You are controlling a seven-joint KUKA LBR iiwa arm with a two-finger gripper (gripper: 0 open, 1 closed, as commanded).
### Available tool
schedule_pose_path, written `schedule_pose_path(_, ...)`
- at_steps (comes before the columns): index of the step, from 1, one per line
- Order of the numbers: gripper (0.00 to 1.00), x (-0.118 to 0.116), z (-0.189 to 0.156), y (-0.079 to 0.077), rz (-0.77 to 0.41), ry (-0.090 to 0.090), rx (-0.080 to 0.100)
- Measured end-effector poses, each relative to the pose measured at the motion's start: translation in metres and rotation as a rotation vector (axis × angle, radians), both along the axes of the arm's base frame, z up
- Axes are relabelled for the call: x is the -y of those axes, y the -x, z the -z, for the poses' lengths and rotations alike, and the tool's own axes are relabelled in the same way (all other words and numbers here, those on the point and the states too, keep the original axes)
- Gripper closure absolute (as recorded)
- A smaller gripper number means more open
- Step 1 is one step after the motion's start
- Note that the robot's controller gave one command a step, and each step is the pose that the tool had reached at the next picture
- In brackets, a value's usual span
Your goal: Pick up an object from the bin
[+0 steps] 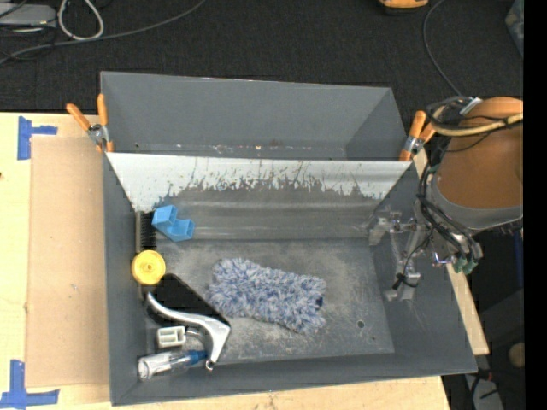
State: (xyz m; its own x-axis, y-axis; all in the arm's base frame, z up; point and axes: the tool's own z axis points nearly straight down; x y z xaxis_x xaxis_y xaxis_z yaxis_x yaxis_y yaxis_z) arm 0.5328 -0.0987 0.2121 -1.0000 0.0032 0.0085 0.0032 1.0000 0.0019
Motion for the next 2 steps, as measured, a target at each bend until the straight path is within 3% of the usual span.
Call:
schedule_pose_path(1, 0.0, -0.001, -0.004, -0.002, -0.005, 0.001, 0.007)
schedule_pose_path(2, 0.0, -0.041, 0.077, 0.011, -0.133, 0.0, 0.008)
